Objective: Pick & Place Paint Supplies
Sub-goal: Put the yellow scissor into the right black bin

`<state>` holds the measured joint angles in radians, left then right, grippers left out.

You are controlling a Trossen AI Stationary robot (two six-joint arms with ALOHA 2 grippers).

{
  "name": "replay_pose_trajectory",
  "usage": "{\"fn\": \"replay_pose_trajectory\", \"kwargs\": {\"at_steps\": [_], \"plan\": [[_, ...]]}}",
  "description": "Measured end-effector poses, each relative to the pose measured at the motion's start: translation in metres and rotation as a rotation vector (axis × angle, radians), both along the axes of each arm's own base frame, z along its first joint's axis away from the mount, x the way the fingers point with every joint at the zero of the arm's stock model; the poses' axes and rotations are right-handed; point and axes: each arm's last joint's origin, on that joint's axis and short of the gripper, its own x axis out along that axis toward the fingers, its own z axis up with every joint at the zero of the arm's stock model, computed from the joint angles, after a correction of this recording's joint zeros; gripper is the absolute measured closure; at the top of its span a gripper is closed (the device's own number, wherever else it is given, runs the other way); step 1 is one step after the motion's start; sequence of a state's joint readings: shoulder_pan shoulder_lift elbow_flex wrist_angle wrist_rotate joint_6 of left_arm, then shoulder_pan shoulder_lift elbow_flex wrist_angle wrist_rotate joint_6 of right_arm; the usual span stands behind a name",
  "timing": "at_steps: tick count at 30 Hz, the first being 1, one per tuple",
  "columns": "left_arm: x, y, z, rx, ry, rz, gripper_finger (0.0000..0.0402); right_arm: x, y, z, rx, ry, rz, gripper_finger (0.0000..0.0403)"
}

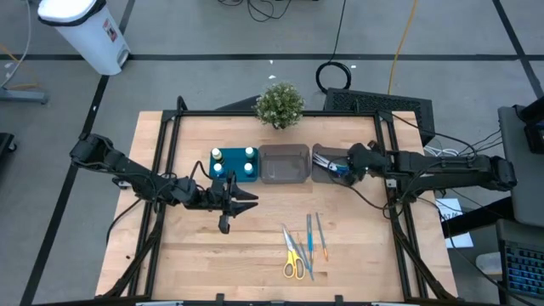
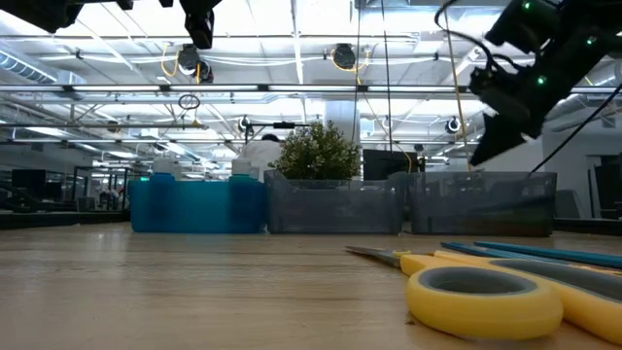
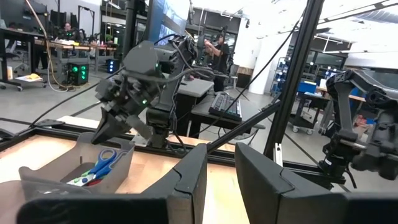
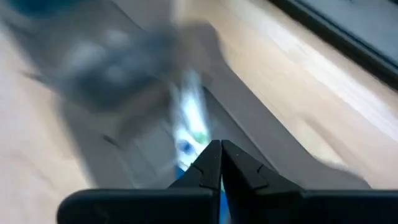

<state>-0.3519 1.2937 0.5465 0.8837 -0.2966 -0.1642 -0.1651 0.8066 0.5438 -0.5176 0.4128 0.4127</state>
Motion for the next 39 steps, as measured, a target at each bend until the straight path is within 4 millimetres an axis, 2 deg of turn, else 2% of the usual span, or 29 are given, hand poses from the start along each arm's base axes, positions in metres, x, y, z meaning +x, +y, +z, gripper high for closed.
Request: {"fn": "replay_pose_trajectory", "kwargs": {"at_steps": [7,16,28,39], "plan": [[0.0,0.0,0.0,0.0,0.0,0.0,0.0309,0.021,0.014,0.019,-0.04,-0.228,0.257,0.0402],[0.0,0.0,0.0,-0.006,0.001,0.0,0.0309,0.037,0.054,0.035,-0.083,-0.432,0.515,0.0402],[0.0,0.0,0.0,-0.018,0.002,-0.002,0.0309,0.057,0.106,0.032,-0.059,-0.567,0.743,0.0399],[0.0,0.0,0.0,-0.021,0.003,-0.002,0.0309,0.076,0.129,0.014,-0.021,-0.607,0.839,0.0388]]}}
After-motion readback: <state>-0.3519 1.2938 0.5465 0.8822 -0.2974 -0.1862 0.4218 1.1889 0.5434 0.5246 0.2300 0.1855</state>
